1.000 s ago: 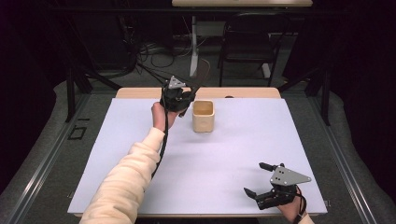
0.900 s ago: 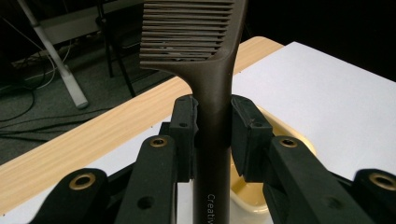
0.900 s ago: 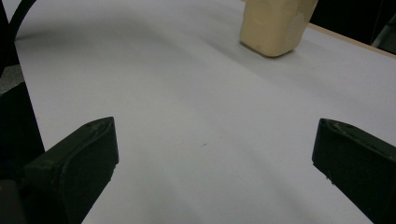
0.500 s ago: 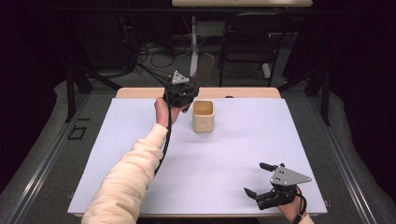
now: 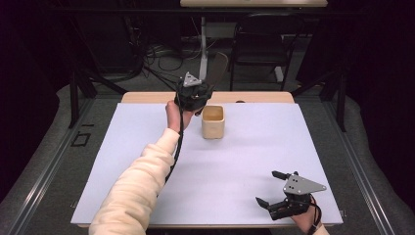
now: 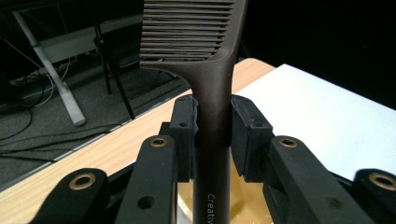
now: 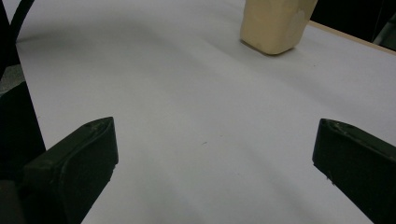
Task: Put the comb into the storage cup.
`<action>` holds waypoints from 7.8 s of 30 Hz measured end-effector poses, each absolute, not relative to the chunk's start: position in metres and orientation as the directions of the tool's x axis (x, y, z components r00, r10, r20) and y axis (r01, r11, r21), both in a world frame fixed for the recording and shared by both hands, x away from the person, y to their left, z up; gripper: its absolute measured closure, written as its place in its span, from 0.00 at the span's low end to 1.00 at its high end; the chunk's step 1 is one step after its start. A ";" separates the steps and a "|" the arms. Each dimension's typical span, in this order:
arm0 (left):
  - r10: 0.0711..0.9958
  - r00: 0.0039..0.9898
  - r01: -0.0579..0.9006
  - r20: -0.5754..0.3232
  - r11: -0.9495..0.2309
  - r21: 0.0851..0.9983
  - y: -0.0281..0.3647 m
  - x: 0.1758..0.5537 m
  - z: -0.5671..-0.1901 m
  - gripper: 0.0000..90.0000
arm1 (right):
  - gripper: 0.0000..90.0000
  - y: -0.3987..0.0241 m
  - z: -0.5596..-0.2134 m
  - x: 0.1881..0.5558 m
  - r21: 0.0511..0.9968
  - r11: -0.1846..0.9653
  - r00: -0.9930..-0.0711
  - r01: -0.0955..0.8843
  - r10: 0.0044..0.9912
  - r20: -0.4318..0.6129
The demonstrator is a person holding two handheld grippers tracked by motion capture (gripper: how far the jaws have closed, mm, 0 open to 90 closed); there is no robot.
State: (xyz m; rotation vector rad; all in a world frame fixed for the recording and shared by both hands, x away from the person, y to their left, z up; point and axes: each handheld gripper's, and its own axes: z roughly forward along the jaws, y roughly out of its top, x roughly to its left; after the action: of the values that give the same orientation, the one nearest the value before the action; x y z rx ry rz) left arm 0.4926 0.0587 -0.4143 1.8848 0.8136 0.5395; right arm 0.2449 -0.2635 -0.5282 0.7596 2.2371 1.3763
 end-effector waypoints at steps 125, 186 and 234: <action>0.668 0.744 0.313 -0.026 -0.314 0.896 0.039 0.508 -0.468 0.80 | 0.00 -0.264 -0.528 0.244 0.899 0.367 -0.772 0.238 0.634 -0.055; 0.626 0.778 0.390 -0.047 -0.424 0.817 0.036 0.513 -0.485 0.79 | 0.00 -0.264 -0.528 0.245 0.897 0.372 -0.769 0.236 0.636 -0.061; 0.648 0.761 0.351 0.001 -0.414 0.840 0.084 0.457 -0.459 0.00 | 0.00 -0.263 -0.528 0.245 0.896 0.372 -0.769 0.242 0.637 -0.057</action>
State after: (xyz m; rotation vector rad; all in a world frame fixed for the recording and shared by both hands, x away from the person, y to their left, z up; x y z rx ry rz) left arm 0.4568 0.0843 -0.4590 2.0396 0.7499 0.4102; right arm 0.2449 -0.2632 -0.5285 0.7637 2.2432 1.3656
